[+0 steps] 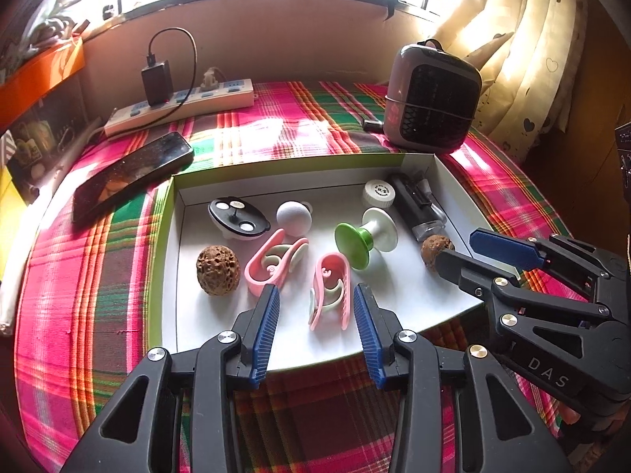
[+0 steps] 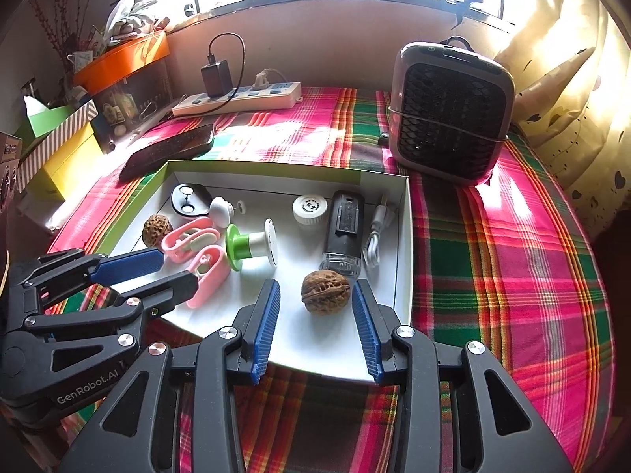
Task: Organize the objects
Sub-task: 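Withdraw both open tools from the box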
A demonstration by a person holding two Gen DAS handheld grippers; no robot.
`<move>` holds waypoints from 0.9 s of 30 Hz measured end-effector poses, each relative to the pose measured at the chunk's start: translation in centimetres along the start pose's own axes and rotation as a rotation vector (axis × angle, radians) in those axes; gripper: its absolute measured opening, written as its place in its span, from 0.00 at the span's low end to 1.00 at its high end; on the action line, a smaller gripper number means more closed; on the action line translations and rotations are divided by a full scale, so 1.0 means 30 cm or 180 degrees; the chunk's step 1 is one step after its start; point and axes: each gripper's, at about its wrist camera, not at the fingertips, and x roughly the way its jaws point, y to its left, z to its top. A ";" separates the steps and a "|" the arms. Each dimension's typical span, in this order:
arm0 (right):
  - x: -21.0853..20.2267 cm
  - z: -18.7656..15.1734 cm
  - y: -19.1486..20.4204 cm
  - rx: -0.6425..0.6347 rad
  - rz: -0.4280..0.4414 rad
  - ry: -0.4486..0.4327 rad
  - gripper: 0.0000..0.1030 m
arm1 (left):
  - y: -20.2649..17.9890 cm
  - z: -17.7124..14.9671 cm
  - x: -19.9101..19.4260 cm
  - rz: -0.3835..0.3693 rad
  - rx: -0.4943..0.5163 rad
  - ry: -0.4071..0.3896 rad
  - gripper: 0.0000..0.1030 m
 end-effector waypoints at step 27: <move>-0.148 -0.189 0.078 -0.0045 -0.0117 -0.0126 0.41 | -0.020 -0.214 -0.173 0.0274 -0.0115 -0.0120 0.37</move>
